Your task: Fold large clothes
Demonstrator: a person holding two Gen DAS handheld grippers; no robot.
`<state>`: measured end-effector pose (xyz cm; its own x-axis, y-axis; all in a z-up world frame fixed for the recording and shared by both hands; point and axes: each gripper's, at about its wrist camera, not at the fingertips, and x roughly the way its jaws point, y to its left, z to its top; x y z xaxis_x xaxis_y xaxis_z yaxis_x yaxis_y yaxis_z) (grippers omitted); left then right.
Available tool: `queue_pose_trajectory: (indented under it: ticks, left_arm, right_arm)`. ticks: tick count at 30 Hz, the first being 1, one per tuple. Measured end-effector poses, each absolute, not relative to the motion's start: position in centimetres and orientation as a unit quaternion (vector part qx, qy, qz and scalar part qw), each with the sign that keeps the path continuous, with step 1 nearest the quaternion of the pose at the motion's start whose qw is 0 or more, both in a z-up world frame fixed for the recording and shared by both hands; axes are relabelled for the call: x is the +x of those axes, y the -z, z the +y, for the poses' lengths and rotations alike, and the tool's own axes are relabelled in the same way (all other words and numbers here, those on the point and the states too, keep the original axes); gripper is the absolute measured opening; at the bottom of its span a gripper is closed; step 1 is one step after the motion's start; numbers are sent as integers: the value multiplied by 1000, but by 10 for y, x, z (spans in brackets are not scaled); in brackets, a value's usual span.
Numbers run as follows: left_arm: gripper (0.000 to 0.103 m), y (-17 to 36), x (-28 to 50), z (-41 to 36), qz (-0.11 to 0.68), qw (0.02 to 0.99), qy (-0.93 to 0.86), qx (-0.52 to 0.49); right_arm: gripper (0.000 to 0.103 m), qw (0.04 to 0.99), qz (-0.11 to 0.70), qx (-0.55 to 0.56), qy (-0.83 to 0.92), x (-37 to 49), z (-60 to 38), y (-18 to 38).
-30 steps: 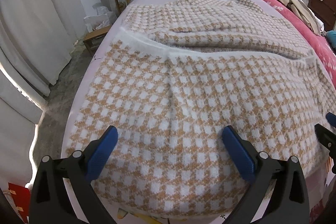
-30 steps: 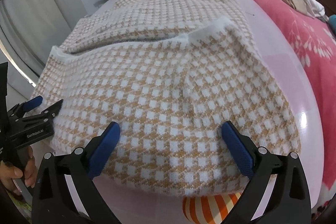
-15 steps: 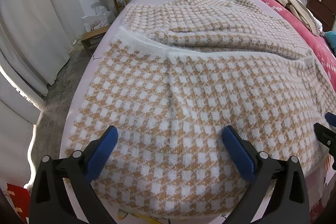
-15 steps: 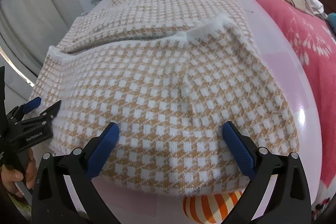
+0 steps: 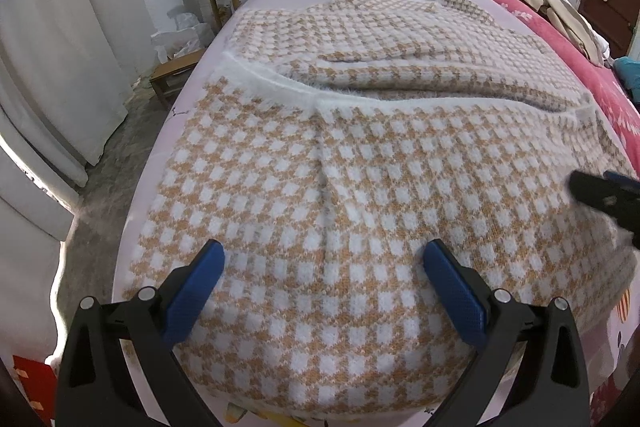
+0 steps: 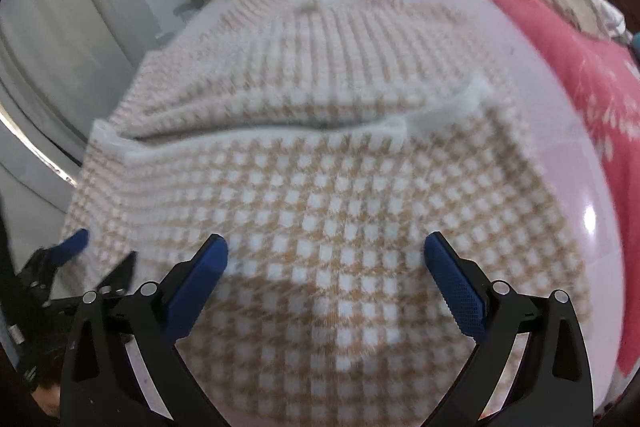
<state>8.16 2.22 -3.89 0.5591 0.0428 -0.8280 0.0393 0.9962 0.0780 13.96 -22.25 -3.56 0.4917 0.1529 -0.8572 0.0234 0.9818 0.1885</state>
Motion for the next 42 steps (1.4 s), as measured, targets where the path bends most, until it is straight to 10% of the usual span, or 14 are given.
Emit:
queue_pose_trajectory:
  ticks: [42]
  left_arm:
    - [99,40,86,23,483,875,21,32]
  right_arm:
    - [95,860,498,108,-32,140,-226,36]
